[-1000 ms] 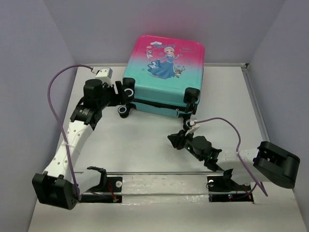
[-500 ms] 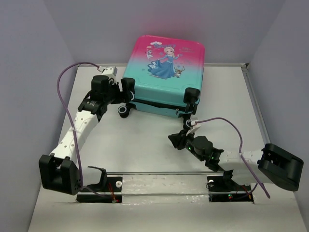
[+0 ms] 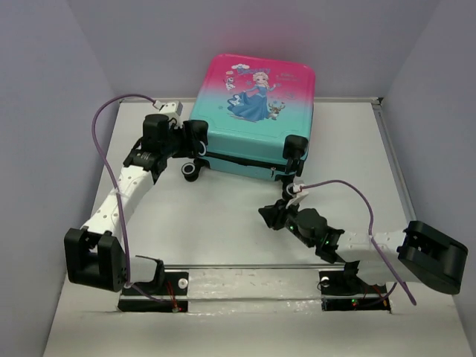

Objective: Pack the luggage

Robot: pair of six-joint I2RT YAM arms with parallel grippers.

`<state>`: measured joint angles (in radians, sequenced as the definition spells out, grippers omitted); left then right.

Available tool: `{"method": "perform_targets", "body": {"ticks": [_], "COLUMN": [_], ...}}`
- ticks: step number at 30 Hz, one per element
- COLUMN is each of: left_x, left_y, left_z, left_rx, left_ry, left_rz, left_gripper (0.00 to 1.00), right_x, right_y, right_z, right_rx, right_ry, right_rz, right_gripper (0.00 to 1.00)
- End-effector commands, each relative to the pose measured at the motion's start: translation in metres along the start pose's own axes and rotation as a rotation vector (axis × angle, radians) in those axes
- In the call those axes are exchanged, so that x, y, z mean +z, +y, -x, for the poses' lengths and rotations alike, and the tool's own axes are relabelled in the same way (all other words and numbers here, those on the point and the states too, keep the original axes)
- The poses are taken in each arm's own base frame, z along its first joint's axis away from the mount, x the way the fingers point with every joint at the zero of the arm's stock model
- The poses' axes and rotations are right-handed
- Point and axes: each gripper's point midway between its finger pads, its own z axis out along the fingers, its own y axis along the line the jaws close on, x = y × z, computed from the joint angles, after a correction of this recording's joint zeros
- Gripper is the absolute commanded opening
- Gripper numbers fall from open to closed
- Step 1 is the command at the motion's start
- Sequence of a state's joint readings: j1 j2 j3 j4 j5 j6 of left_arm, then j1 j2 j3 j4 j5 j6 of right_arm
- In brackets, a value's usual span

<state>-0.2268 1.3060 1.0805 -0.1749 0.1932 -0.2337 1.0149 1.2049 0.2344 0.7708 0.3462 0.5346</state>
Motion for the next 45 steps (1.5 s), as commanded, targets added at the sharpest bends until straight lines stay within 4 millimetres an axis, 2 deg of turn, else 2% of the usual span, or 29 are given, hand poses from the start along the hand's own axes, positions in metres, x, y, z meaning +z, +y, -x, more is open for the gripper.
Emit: {"method": "perform_targets", "body": {"ticks": [1,3,5,6,7,9,12,14,15,16,18,19,22,23,24,27,28,31,33,34,38,41,45], "left_x": [0.007,0.009,0.012,0.014,0.015,0.018,0.018,0.018,0.017,0.015,0.01,0.003,-0.019,-0.029,-0.036,-0.062,-0.072,-0.083,-0.092,-0.098,-0.103,-0.107,-0.111], "left_y": [-0.02,-0.022,-0.024,-0.025,-0.026,-0.027,-0.025,-0.028,-0.033,-0.038,-0.053,-0.075,-0.12,-0.145,-0.155,-0.181,-0.184,-0.185,-0.179,-0.177,-0.167,-0.168,-0.176], "left_z": [0.003,0.001,-0.004,-0.007,-0.01,-0.017,-0.017,-0.018,-0.02,-0.019,-0.019,-0.022,-0.02,-0.024,-0.023,-0.016,-0.014,-0.01,-0.005,-0.002,0.007,0.011,0.013], "left_rx": [0.007,0.009,0.005,0.002,0.003,0.01,0.009,0.005,0.0,-0.004,-0.014,-0.021,-0.012,-0.015,-0.02,-0.055,-0.06,-0.082,-0.095,-0.096,-0.094,-0.088,-0.083], "left_ry": [-0.004,0.006,0.023,0.033,0.044,0.064,0.056,0.061,0.067,0.064,0.051,0.044,0.014,0.014,0.001,-0.045,-0.062,-0.093,-0.131,-0.149,-0.201,-0.214,-0.214], "left_rz": [-0.101,-0.107,-0.112,-0.111,-0.112,-0.103,-0.093,-0.105,-0.131,-0.147,-0.197,-0.246,-0.348,-0.403,-0.424,-0.513,-0.53,-0.53,-0.515,-0.513,-0.462,-0.47,-0.517], "left_gripper": [0.48,0.42,0.42,0.47,0.63,0.67,0.57,0.4,0.16,0.06,0.06,0.06,0.06,0.06,0.06,0.06,0.06,0.06,0.06,0.06,0.06,0.06,0.06], "right_x": [0.003,0.0,-0.004,-0.005,-0.007,-0.011,-0.014,-0.014,-0.012,-0.012,-0.012,-0.013,-0.016,-0.019,-0.021,-0.027,-0.03,-0.04,-0.044,-0.046,-0.046,-0.042,-0.03], "right_y": [0.004,0.003,-0.001,-0.002,-0.004,-0.009,-0.01,-0.01,-0.012,-0.012,-0.015,-0.02,-0.03,-0.037,-0.052,-0.074,-0.08,-0.096,-0.114,-0.129,-0.14,-0.141,-0.111], "right_z": [0.022,0.025,0.031,0.032,0.034,0.039,0.045,0.045,0.047,0.049,0.053,0.059,0.069,0.069,0.074,0.077,0.079,0.093,0.104,0.112,0.111,0.106,0.102], "right_rx": [0.001,0.001,-0.001,-0.004,-0.01,-0.017,-0.027,-0.035,-0.037,-0.042,-0.049,-0.049,-0.037,-0.033,-0.024,0.015,0.021,0.037,0.067,0.084,0.092,0.092,0.044], "right_ry": [-0.062,-0.073,-0.088,-0.089,-0.091,-0.098,-0.108,-0.105,-0.104,-0.106,-0.117,-0.126,-0.138,-0.137,-0.152,-0.181,-0.196,-0.267,-0.294,-0.31,-0.282,-0.254,-0.244], "right_rz": [-0.016,-0.023,-0.041,-0.052,-0.064,-0.091,-0.1,-0.109,-0.127,-0.137,-0.157,-0.178,-0.205,-0.222,-0.261,-0.313,-0.334,-0.391,-0.418,-0.448,-0.431,-0.414,-0.213], "right_gripper": [0.37,0.38,0.4,0.41,0.42,0.45,0.48,0.5,0.51,0.51,0.53,0.53,0.53,0.54,0.54,0.54,0.55,0.56,0.57,0.57,0.58,0.58,0.6]}}
